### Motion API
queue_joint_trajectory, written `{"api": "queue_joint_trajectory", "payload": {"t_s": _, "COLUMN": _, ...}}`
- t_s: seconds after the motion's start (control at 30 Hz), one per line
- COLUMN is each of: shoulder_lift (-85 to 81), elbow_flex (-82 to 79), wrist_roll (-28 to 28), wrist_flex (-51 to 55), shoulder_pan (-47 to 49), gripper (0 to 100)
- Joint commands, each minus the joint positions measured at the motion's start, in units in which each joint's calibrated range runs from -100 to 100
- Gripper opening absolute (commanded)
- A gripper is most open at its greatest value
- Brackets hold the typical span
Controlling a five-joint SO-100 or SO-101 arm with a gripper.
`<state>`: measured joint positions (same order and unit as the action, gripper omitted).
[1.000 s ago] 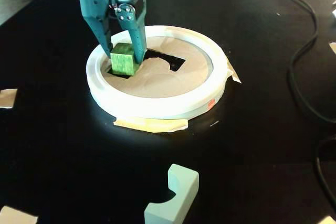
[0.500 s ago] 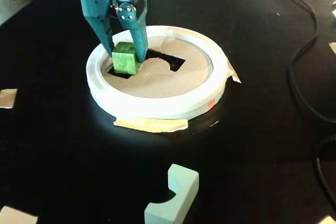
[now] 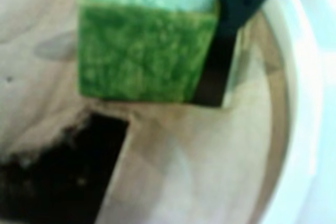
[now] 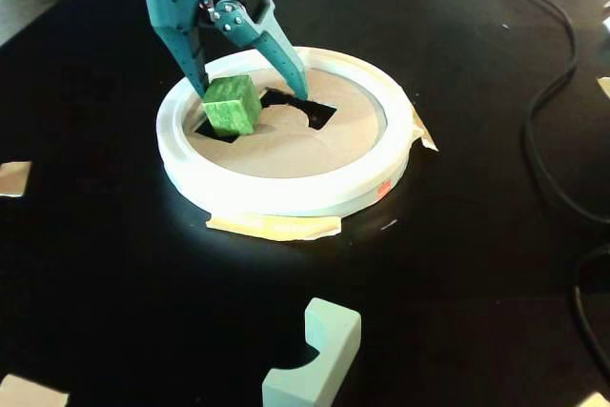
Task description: Pick up the square block and drop it in corresponding square shaped hole
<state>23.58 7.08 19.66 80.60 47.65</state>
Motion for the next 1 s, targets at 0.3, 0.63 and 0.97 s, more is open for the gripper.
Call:
{"api": "queue_joint_trajectory", "payload": {"t_s": 0.3, "shoulder_lift": -14.05, "elbow_flex": 0.57, "wrist_roll": 2.59, "wrist_flex": 15.48, "shoulder_pan": 3.16, "gripper": 92}}
{"api": "queue_joint_trajectory", "payload": {"t_s": 0.63, "shoulder_lift": -14.05, "elbow_flex": 0.48, "wrist_roll": 2.3, "wrist_flex": 10.37, "shoulder_pan": 1.66, "gripper": 91}}
{"api": "queue_joint_trajectory", "payload": {"t_s": 0.97, "shoulder_lift": -5.36, "elbow_flex": 0.48, "wrist_roll": 2.25, "wrist_flex": 2.94, "shoulder_pan": -1.71, "gripper": 91}}
